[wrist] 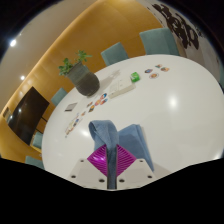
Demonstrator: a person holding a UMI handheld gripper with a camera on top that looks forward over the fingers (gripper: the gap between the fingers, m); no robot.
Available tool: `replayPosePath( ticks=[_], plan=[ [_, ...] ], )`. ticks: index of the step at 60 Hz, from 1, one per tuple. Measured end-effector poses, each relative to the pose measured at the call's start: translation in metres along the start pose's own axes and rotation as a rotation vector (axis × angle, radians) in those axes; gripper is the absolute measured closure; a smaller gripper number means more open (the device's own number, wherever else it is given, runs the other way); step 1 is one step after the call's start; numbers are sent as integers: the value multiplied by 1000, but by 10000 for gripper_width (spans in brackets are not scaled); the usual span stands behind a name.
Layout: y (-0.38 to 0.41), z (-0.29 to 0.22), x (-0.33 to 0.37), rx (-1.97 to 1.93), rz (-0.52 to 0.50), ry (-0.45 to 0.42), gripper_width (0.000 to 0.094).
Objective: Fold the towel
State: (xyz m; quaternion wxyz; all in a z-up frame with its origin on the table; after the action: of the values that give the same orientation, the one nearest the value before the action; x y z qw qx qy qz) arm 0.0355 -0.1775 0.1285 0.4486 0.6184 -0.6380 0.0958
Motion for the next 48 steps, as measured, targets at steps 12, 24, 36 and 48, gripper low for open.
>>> replayPosePath(
  ticks=[12,24,36,48],
  plan=[
    [-69,-12,-2,159,250,-95,286],
    [-70,-9,52,222,383,-176,83],
    [-25,37,143,298,456,-217,84],
    [39,102,234,324,527,-248,81]
  ],
)
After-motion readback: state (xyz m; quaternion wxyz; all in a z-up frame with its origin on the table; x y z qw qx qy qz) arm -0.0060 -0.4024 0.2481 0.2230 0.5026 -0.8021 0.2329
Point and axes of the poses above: the point between the fingertips, and its own axes, seen from behind it with the camera up: y to the left, z down, x backward, against the way the camera looks, the point moved 10 cm from there along x, backward, against the way the camera looks, and after that the axes turned 12 degrees about z, right-handed, at the moved point
